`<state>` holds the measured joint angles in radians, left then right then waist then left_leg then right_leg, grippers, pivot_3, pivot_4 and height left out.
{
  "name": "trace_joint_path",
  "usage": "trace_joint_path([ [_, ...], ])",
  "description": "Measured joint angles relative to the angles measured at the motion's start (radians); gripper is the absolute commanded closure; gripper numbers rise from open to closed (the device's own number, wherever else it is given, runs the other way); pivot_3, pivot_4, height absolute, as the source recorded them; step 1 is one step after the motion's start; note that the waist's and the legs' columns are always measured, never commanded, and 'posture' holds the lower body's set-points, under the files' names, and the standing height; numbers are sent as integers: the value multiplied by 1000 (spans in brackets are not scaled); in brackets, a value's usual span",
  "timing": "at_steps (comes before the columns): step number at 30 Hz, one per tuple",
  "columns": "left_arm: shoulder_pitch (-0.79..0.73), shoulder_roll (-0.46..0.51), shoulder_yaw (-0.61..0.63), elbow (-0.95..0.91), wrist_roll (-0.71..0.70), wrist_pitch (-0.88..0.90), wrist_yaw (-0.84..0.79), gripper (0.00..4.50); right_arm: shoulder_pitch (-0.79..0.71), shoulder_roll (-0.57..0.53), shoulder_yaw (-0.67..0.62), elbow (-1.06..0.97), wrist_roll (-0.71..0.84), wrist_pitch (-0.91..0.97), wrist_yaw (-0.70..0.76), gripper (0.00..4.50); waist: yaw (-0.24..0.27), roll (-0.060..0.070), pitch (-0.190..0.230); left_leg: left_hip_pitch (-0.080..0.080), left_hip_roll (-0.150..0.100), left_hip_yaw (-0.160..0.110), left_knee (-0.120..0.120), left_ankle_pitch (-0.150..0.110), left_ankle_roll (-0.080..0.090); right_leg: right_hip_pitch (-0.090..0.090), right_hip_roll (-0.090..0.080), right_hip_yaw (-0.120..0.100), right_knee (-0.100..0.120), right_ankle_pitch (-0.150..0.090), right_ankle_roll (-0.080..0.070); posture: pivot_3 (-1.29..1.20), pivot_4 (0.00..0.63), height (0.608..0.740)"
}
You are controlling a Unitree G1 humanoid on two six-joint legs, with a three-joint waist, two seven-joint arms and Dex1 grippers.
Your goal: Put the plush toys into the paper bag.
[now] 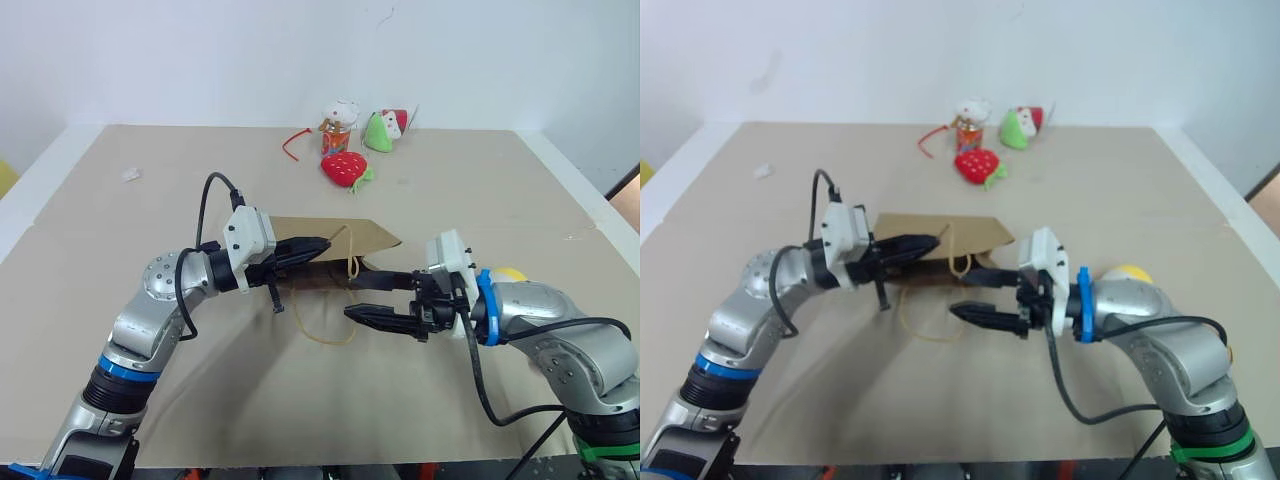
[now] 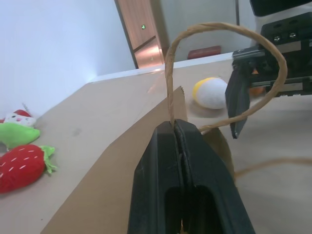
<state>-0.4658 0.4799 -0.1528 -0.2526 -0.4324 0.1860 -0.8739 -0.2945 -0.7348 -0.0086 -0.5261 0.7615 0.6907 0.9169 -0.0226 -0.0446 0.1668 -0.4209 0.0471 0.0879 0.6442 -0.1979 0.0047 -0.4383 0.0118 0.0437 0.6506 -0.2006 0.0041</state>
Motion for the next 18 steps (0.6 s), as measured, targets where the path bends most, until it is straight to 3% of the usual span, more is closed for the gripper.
trace_joint_path([
  [3, -6, -22, 8, 0, 1, 19, 38, 4500, -4, 28, 24, 17, -20, 10, -36, 3765, 0, 0, 0, 0, 0, 0, 0, 0, 0, 0, 0, 0, 0, 0, 0, 0, 150, 740],
  [6, -9, -30, 11, -1, 1, 25, 50, 4500, -12, 43, 50, 29, -49, 10, -55, 4365, -1, 0, 0, 0, 0, 0, 1, 0, 0, 0, 0, 0, 0, 0, 0, 0, 150, 740],
  [18, -11, -58, 13, -34, 1, 55, 84, 4500, -150, 201, 127, 141, -191, 10, -216, 4365, 0, 0, 0, -1, 0, 0, 2, 0, 0, -1, 0, 0, 1, 1, 0, 0, 150, 740],
])
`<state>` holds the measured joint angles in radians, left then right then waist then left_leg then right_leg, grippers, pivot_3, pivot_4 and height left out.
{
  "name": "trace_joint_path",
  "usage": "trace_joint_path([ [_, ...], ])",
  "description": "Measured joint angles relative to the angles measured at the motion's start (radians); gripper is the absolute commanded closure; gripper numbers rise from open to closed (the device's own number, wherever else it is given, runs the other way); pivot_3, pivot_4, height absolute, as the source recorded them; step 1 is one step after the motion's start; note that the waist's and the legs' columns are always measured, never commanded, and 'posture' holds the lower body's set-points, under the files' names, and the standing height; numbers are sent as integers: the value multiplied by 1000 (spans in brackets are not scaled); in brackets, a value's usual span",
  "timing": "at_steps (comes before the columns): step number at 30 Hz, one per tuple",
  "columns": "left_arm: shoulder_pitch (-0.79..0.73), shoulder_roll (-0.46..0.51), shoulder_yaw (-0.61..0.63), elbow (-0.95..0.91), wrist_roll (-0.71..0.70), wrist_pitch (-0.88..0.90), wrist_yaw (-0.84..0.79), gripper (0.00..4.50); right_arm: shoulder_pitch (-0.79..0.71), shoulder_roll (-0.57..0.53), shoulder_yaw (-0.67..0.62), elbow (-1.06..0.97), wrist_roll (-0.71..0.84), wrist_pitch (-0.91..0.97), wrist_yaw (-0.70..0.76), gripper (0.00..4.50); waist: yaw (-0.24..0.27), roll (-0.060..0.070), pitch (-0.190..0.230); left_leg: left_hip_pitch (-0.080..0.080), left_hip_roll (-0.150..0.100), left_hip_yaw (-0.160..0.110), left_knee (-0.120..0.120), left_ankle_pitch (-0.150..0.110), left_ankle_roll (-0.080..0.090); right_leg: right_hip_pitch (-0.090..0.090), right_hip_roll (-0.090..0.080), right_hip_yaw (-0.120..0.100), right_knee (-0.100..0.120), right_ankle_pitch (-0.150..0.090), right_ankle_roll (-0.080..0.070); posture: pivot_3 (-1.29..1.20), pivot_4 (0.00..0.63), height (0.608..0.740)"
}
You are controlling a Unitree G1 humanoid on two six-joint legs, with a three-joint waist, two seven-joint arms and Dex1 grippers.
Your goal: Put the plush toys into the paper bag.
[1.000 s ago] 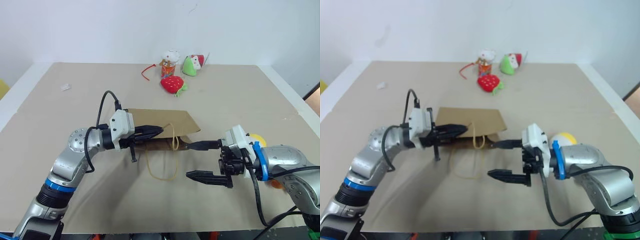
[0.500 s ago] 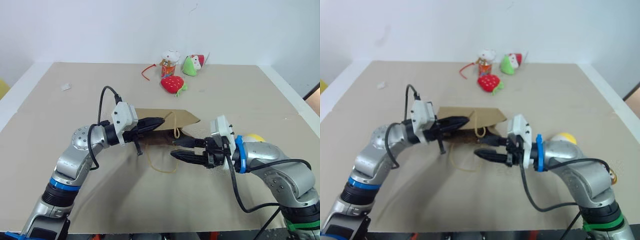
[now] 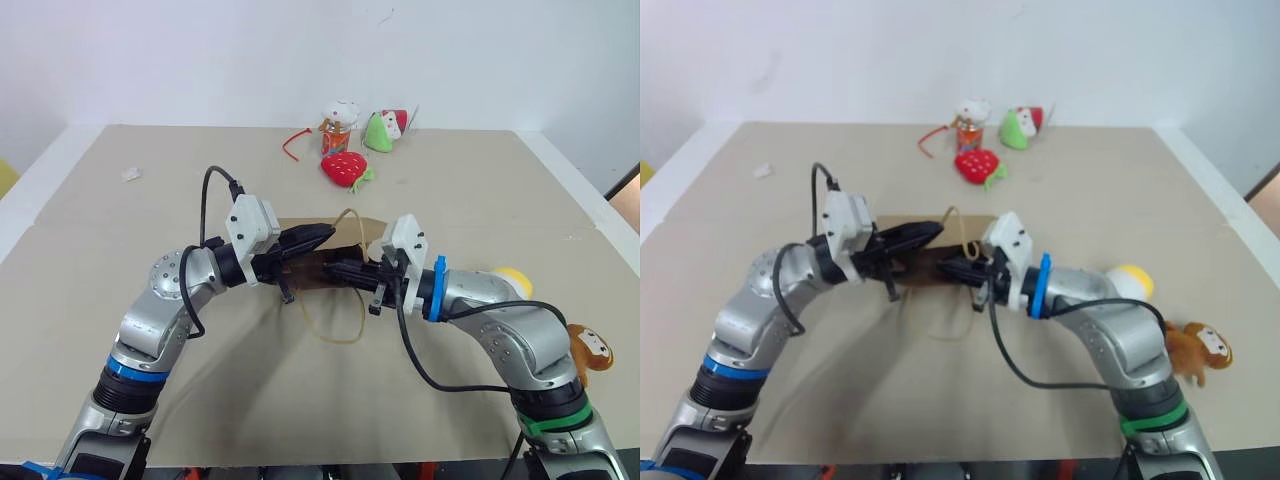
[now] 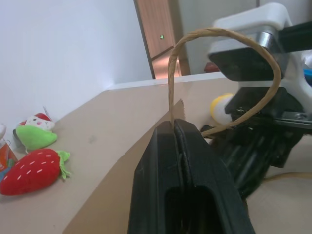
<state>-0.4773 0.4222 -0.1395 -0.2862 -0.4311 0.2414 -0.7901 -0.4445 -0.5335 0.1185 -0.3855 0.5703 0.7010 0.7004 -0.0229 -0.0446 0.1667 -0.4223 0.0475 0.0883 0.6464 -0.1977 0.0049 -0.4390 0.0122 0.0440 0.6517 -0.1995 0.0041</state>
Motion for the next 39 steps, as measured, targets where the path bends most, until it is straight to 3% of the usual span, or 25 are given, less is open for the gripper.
trace_joint_path([
  [12, 0, -39, 10, -6, 26, 6, 89, 4500, -30, 32, 191, 107, -263, 24, -114, 4365, 0, 0, 0, -1, 0, 1, 1, 0, 0, -1, 0, 0, 0, 0, 0, 0, 150, 740],
  [21, 0, -79, 28, -49, 55, -38, 137, 4500, 13, 68, 201, 152, -346, 21, -151, 4365, 0, 0, 0, -1, 0, 0, 1, 0, 0, -1, 0, 0, 0, 0, 0, 0, 150, 740],
  [31, -19, -54, 41, -161, 52, -73, 107, 4500, 19, 108, 187, 175, -375, 21, -182, 4365, 0, 0, 0, -1, 0, 0, 1, 0, 0, -1, 0, 0, 0, 1, 0, 0, 150, 740],
  [39, -45, -81, 70, -123, 201, -130, 244, 4500, 19, 129, 183, 176, -388, 13, -182, 4365, 0, 0, 0, -1, 0, 0, 1, 0, 0, -1, 1, 0, 0, 1, 1, 0, 150, 740],
])
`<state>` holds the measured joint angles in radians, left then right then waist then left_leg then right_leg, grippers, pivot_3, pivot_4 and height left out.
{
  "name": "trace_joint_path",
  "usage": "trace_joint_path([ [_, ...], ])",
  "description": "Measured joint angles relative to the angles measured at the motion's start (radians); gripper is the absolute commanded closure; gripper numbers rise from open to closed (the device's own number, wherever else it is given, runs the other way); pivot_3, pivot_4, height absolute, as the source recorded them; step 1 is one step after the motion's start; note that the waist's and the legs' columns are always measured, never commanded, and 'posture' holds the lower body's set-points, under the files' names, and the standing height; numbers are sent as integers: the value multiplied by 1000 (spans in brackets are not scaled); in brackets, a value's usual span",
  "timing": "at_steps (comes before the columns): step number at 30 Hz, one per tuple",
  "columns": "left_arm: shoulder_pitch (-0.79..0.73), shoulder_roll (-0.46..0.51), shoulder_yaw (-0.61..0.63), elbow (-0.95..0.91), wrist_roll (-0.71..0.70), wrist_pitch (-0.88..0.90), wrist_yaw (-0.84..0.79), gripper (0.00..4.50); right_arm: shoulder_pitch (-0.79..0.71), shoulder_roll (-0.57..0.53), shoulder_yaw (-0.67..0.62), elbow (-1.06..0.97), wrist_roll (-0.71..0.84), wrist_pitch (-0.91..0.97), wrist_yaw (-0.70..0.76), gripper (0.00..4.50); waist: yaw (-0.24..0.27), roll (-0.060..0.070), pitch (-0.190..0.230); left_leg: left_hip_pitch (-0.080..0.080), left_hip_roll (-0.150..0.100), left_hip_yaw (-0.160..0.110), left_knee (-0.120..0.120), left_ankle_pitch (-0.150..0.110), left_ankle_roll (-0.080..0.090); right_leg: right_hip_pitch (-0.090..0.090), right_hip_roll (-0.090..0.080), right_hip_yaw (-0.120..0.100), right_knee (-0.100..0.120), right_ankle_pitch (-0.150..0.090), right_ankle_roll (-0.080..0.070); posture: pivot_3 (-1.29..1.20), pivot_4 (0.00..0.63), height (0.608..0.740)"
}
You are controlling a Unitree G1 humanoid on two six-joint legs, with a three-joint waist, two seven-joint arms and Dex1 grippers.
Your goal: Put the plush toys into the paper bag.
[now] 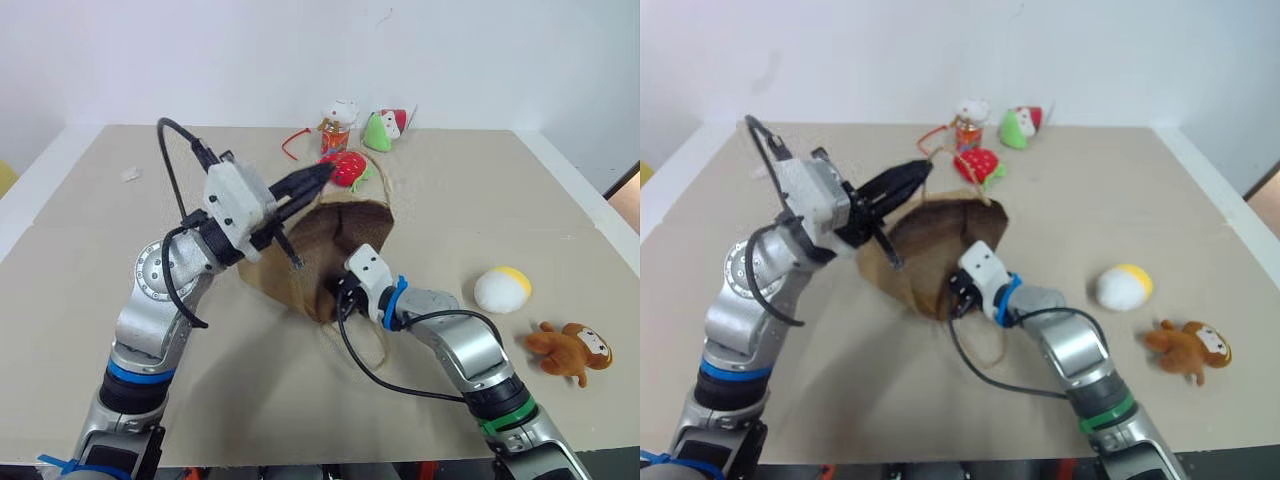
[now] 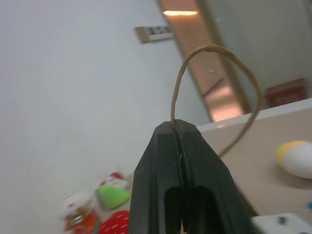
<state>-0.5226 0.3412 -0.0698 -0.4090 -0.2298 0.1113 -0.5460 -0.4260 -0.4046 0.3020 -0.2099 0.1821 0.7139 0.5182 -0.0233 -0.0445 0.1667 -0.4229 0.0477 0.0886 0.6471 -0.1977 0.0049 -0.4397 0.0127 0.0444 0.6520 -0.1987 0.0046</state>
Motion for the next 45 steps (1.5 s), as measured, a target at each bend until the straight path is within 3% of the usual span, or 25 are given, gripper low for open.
trace_joint_path([
  [25, -33, -1, -17, -13, 26, -73, -33, 4500, -5, 19, 0, 25, -13, -27, 9, 4365, 0, 0, 0, 0, 0, 1, 0, 0, 0, 0, 0, 0, 0, 0, 0, 0, 150, 740],
  [31, 49, 28, -48, -29, 12, -61, -79, 4500, -8, 18, -5, 30, -13, -28, 22, 4365, -2, 0, 0, 0, 0, 1, -1, 0, 0, 0, 0, 1, 0, 0, 0, 0, 150, 740],
  [39, 121, 97, -47, 9, -25, -87, -187, 4500, -14, -104, -139, -179, 134, 76, 154, 4365, 0, 0, 0, 0, 0, 0, -1, 0, 0, -1, -1, 0, 0, -1, -1, 0, 150, 740],
  [42, 120, 91, -50, 12, -25, -98, -192, 4500, 8, -158, -217, -259, 227, 128, 204, 3612, 0, 0, 0, 0, 0, 0, -1, 0, 0, 0, -1, 0, 0, -1, -1, 0, 150, 740],
  [43, 122, 90, -52, 20, -25, -111, -205, 4500, 38, -229, -317, -302, 315, 181, 260, 3216, 2, 0, 0, 0, -1, 0, -1, 0, 0, 0, -2, 0, -1, -1, -1, 0, 150, 740],
  [44, 122, 90, -52, 21, -25, -112, -206, 4500, 40, -241, -334, -305, 326, 188, 268, 2638, 2, 0, 0, 0, -1, 0, -1, 0, 0, 0, -2, 0, -1, -1, -1, 0, 150, 740],
  [45, 121, 88, -52, 24, -26, -114, -207, 4500, 44, -261, -369, -311, 356, 201, 287, 2570, 2, 0, 0, 0, -1, 0, -1, 0, 0, 0, -2, 0, -1, -1, -1, 0, 150, 740],
])
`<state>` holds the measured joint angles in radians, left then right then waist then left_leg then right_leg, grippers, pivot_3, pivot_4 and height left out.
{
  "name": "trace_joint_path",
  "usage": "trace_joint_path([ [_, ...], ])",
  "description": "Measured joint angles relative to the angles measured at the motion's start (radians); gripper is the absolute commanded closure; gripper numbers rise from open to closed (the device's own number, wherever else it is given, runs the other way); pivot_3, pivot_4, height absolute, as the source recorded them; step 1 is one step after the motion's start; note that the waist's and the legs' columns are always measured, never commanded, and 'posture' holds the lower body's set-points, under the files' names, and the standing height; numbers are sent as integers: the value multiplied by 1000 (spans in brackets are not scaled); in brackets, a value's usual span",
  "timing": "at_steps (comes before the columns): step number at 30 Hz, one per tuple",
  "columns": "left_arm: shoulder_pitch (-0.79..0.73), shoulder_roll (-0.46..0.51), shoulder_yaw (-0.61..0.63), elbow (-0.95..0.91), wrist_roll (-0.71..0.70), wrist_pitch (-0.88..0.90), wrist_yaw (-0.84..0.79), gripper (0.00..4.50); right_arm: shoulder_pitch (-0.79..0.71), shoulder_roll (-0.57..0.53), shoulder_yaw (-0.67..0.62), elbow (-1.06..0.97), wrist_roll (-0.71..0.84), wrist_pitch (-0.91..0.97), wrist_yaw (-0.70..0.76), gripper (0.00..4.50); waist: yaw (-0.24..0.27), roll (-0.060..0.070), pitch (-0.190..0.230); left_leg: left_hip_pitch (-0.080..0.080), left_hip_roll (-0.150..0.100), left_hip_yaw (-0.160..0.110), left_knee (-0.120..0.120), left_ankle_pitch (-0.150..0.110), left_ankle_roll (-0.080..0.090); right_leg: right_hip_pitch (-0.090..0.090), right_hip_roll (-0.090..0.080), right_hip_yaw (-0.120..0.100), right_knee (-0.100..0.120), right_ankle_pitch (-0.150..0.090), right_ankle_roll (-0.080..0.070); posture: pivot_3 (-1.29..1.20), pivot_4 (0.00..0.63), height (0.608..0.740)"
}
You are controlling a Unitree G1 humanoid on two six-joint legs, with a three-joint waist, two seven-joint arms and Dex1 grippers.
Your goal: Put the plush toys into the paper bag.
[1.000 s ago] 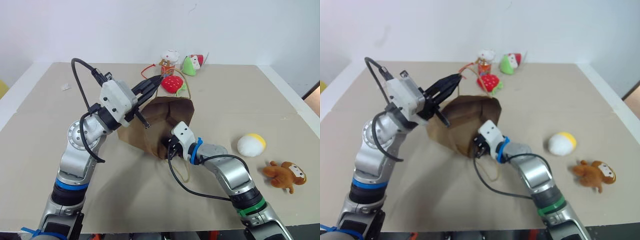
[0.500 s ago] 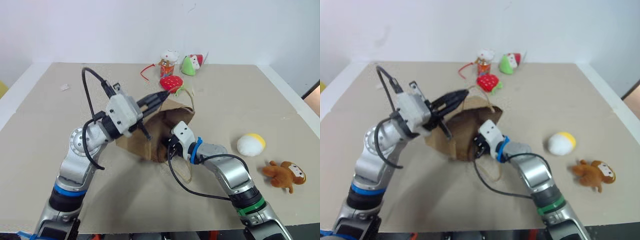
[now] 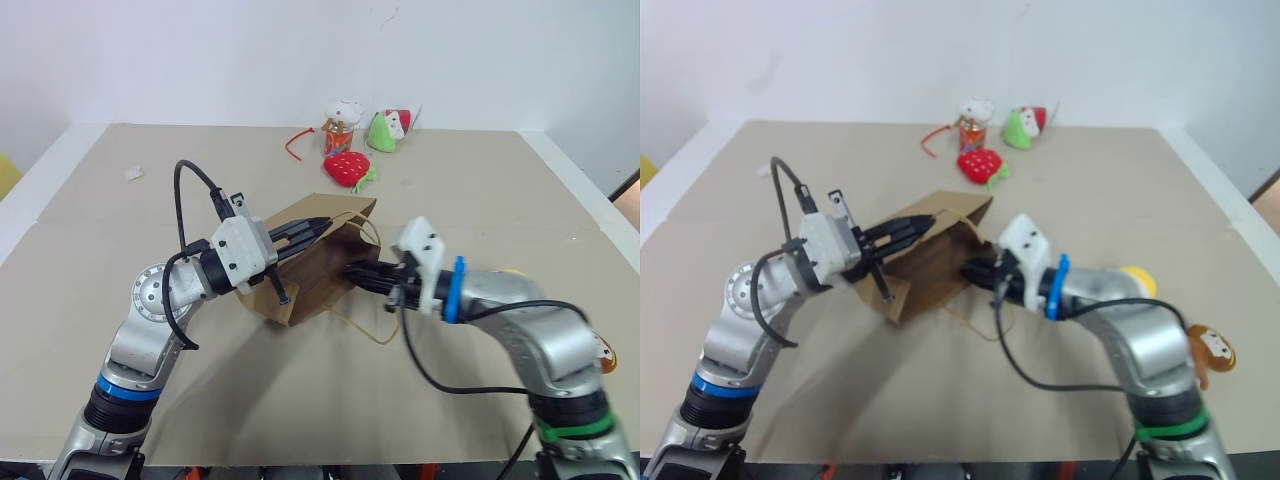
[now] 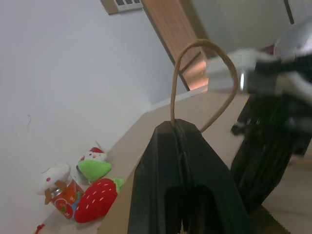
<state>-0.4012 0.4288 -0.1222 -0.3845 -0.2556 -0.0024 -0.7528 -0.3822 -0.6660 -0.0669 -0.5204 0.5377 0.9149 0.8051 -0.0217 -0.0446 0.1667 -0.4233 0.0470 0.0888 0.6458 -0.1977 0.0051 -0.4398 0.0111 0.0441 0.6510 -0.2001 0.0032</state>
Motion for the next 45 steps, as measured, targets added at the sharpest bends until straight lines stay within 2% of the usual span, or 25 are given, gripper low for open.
trace_joint_path([
  [1, 0, -2, -1, 2, 0, 0, -1, 4500, 6, -16, -20, -5, 22, 8, 13, 2428, 0, 0, 0, 0, 0, 0, 0, 0, 0, 0, 0, 0, 0, 0, -1, 0, 150, 740],
  [3, 0, -3, -3, 6, -1, -1, -11, 4500, 29, -108, -119, -8, 112, 52, 82, 1436, 0, 0, 0, 0, 0, 0, 0, 0, 0, 0, 0, 0, 0, 0, -1, 0, 150, 740],
  [4, 0, -4, -3, 8, -2, -1, -15, 4500, 30, -143, -159, -2, 131, 61, 106, 1381, -1, 0, 0, 0, 0, 0, 0, 0, 0, 0, 0, 0, 0, 0, -1, 0, 150, 740],
  [5, -1, -5, -4, 8, -4, -1, -17, 4500, 32, -163, -176, 4, 137, 62, 118, 1179, -2, 0, 0, 0, 0, 0, 0, 0, 0, 0, 0, 0, 0, -1, -2, 0, 150, 740],
  [6, 1, -3, -5, 7, -19, -1, -24, 4500, 63, -261, -243, 95, 122, 35, 159, 601, 0, 0, 0, 1, 0, -1, 0, 0, 0, 1, 0, 0, 0, -2, -3, 0, 150, 740],
  [7, 2, -3, -5, 6, -20, -1, -25, 4500, 64, -264, -246, 100, 120, 33, 160, 202, 0, 0, 0, 1, 0, -1, 1, 0, 0, 1, 0, 0, 0, -2, -3, 0, 150, 740],
  [8, 4, -3, -6, 4, -24, 0, -29, 4500, 75, -283, -269, 145, 98, 4, 163, 26, 0, 0, 0, 1, 0, 0, 1, 0, 0, 1, 0, 0, 0, -2, -3, 0, 150, 740],
  [11, 14, -2, -7, -9, -32, 1, -40, 4500, 104, -310, -306, 224, 56, -43, 162, 26, 0, 0, 0, 1, -1, 0, 1, 0, 0, 1, 0, 1, -1, -2, -3, 0, 150, 740],
  [12, 25, 0, -10, -24, -40, 4, -42, 4500, 150, -324, -338, 330, -14, -127, 148, 26, 0, 0, 0, 1, -1, 0, 1, 0, 0, 1, 0, 1, -1, -2, -3, 0, 150, 740],
  [15, 35, -1, -22, -42, -51, 13, -42, 4500, 213, -323, -342, 438, -79, -224, 140, 26, -3, 1, 0, 1, -1, 1, 0, 0, 0, 0, 1, 2, -1, 1, 1, 0, 150, 740],
  [23, 48, 0, -33, -65, -60, 33, -42, 4500, 247, -315, -336, 562, -157, -348, 108, 26, -3, 2, -1, 2, -1, 0, 0, 1, 1, 1, 2, 2, -1, -1, -2, 0, 150, 740],
  [27, 31, -16, -37, -65, -60, 51, -35, 4500, 232, -241, -283, 598, -168, -339, 63, 26, -2, 3, -1, 2, -1, 1, 1, 1, 1, 2, 1, 4, -1, 0, -1, 0, 150, 740],
  [29, 29, -17, -36, -65, -60, 54, -32, 4500, 232, -230, -278, 591, -158, -326, 64, 462, -2, 3, -1, 2, -1, 1, 1, 1, 1, 2, 1, 4, -1, 0, -1, 0, 150, 740],
  [31, 26, -18, -36, -65, -60, 56, -25, 4500, 230, -226, -259, 583, -154, -323, 63, 1127, -2, 3, -1, 2, -1, 1, 1, 1, 1, 2, 1, 4, -1, 0, -1, 0, 150, 740],
  [32, 26, -18, -36, -65, -60, 57, -20, 4500, 230, -226, -247, 583, -162, -330, 62, 1641, -2, 3, -1, 2, -1, 1, 1, 1, 1, 2, 1, 4, -1, 0, -1, 0, 150, 740],
  [35, 26, -17, -36, -65, -59, 57, -19, 4500, 230, -225, -239, 582, -169, -334, 62, 2243, -2, 3, -1, 2, -1, 1, 1, 1, 1, 2, 1, 4, -1, 0, -1, 0, 150, 740],
  [36, 26, -16, -36, -65, -59, 58, -19, 4500, 231, -223, -238, 581, -170, -337, 62, 2769, -2, 3, -1, 2, -1, 1, 1, 1, 1, 2, 2, 4, -1, 0, -1, 0, 150, 740],
  [37, 26, -15, -36, -65, -59, 59, -19, 4500, 232, -222, -237, 581, -170, -339, 62, 2907, -2, 3, -1, 2, -1, 1, 1, 1, 1, 2, 2, 4, -1, 0, -1, 0, 150, 740],
  [38, 26, -12, -35, -65, -60, 60, -20, 4500, 232, -220, -236, 579, -171, -342, 62, 3468, -2, 3, -1, 2, -1, 1, 1, 1, 1, 2, 2, 4, -1, 0, -1, 0, 150, 740],
  [39, 27, -7, -35, -65, -61, 62, -21, 4500, 232, -219, -235, 576, -171, -346, 61, 3609, -2, 3, -1, 2, -1, 1, 1, 1, 1, 2, 2, 4, -1, 0, -1, 0, 150, 740],
  [40, 28, -4, -34, -65, -62, 63, -22, 4500, 231, -218, -235, 573, -171, -347, 61, 4037, -2, 3, -1, 2, -1, 1, 1, 1, 1, 2, 2, 4, -1, 0, -1, 0, 150, 740],
  [41, 32, 8, -34, -65, -66, 64, -30, 4500, 225, -216, -232, 563, -170, -348, 61, 4199, -3, 3, -1, 2, -1, 1, 1, 1, 1, 2, 2, 4, -1, 0, -1, 0, 150, 740],
  [45, 39, 20, -31, -66, -71, 64, -41, 4500, 151, -219, -215, 483, -129, -313, 79, 4199, -3, 4, -1, 2, -1, 1, 1, 1, 2, 1, 2, 4, -1, 0, -1, 0, 150, 740],
])
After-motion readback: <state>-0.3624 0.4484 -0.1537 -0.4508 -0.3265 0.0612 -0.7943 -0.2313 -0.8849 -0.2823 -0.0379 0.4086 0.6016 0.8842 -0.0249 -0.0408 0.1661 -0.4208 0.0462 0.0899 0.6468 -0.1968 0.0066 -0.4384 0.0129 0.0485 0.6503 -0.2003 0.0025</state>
